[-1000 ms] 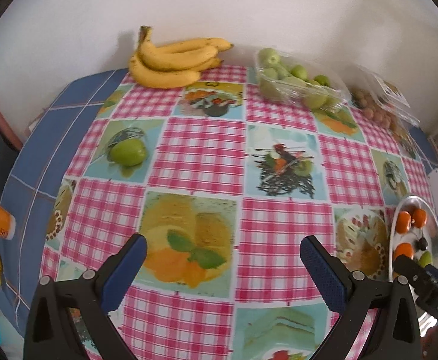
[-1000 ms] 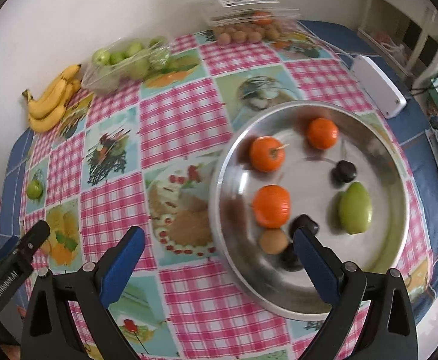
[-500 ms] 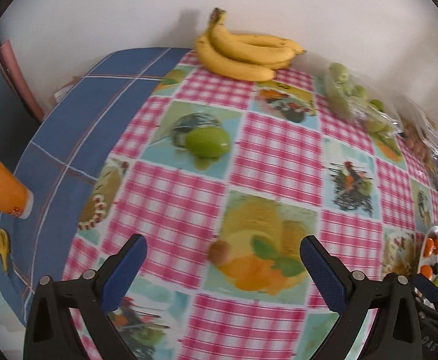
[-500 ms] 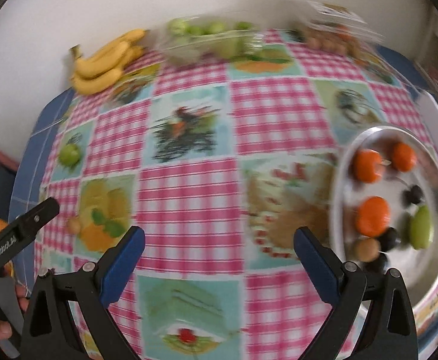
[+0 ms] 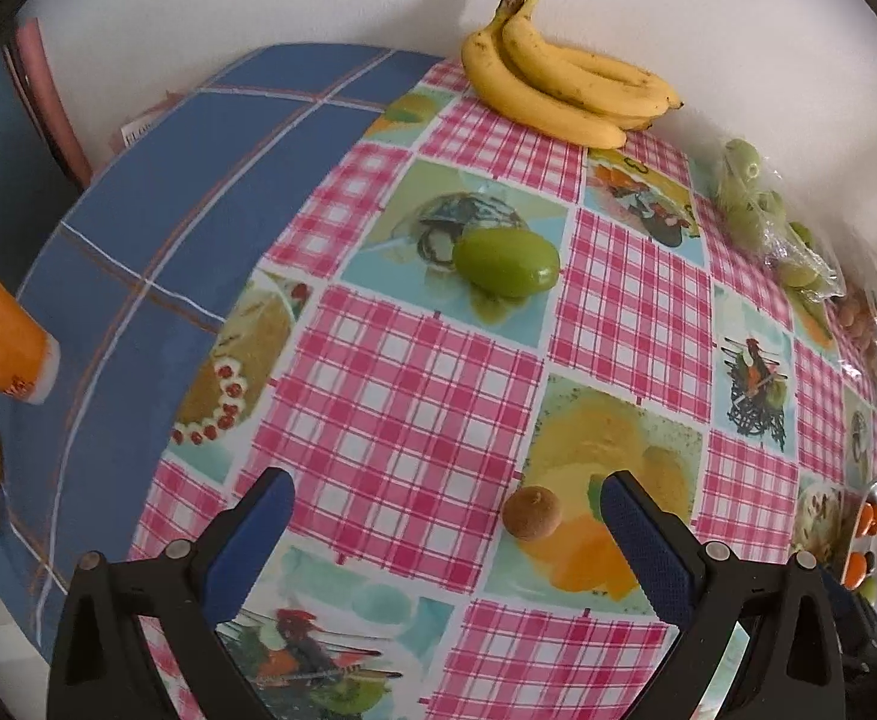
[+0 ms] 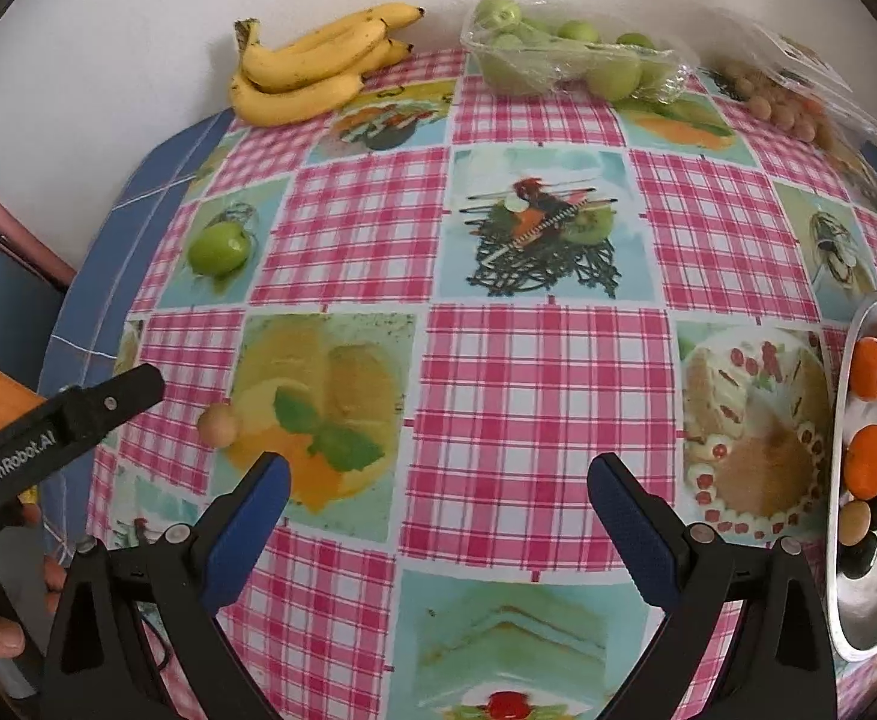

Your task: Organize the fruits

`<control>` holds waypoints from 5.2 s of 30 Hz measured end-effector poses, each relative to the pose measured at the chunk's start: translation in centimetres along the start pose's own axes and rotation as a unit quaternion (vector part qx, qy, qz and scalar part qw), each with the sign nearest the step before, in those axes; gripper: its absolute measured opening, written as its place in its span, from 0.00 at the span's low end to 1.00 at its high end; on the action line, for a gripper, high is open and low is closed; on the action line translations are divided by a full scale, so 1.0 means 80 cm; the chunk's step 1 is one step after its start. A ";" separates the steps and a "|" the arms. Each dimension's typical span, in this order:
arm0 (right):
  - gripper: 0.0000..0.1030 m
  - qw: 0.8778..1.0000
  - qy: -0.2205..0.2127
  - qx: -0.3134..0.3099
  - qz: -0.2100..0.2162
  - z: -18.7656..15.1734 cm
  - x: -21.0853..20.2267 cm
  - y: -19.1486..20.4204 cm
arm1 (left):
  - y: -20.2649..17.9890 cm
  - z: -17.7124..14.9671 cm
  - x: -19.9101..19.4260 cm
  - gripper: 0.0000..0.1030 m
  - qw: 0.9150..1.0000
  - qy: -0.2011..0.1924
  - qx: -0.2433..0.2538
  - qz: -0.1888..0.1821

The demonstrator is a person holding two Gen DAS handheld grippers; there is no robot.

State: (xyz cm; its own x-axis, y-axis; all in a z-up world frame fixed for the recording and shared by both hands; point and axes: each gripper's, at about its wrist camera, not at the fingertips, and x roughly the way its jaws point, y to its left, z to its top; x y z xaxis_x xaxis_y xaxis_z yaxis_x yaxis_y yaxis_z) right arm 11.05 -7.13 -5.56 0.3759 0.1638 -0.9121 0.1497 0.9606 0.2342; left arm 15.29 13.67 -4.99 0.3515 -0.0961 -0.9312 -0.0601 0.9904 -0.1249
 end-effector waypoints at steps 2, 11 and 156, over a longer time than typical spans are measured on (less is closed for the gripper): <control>0.96 1.000 0.000 0.005 -0.005 0.001 0.001 -0.005 | -0.004 -0.003 0.005 0.99 1.000 0.009 -0.004 -0.009; 0.96 1.000 -0.001 0.015 -0.006 0.002 0.001 -0.011 | -0.029 -0.015 0.030 0.66 0.998 0.040 0.006 -0.039; 0.39 0.990 -0.045 0.115 0.074 0.013 -0.055 -0.187 | -0.229 -0.055 0.020 0.27 0.992 0.027 0.069 -0.099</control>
State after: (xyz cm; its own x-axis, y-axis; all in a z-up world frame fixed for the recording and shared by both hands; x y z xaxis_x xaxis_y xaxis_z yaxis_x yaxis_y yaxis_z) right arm 8.09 -22.44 -4.72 0.4872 0.2691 -0.8308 0.2869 0.8492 0.4433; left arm 12.86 -5.08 -5.72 0.2934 -0.2921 -0.9103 0.1354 0.9553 -0.2629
